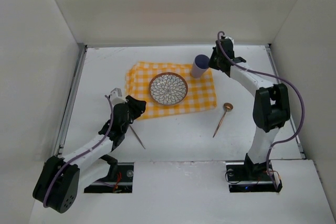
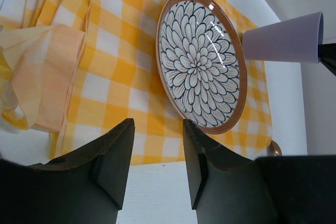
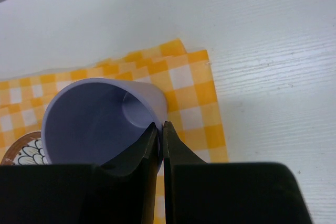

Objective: Set the dinner table for one person

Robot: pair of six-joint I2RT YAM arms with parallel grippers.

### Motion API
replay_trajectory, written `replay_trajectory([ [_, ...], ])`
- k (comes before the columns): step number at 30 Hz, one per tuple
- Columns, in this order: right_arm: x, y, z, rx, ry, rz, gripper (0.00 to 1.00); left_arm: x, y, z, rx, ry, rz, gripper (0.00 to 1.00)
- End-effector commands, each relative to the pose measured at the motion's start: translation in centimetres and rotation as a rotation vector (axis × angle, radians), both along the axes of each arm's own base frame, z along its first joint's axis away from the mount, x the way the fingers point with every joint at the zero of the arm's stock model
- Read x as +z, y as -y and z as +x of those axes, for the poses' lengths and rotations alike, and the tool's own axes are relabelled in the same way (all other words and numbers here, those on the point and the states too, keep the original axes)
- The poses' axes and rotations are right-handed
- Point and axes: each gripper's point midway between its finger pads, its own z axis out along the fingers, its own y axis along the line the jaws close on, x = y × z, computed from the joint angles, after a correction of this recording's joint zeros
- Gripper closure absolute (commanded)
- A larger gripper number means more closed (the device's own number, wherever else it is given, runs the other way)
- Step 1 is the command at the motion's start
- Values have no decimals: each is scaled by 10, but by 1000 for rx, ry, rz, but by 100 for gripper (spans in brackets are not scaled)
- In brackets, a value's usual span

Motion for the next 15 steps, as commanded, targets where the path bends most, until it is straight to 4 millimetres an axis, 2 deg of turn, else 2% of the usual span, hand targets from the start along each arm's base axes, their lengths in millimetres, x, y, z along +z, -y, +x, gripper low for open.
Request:
replay_trajectory([
  [1, 50, -4, 23, -2, 127, 35, 89, 12, 7, 5, -10, 49, -30, 60],
  [6, 38, 4, 26, -22, 95, -14, 89, 8, 7, 7, -14, 34, -37, 60],
  [15, 32, 12, 20, -3, 43, -81, 89, 6, 9, 7, -18, 28, -45, 60],
])
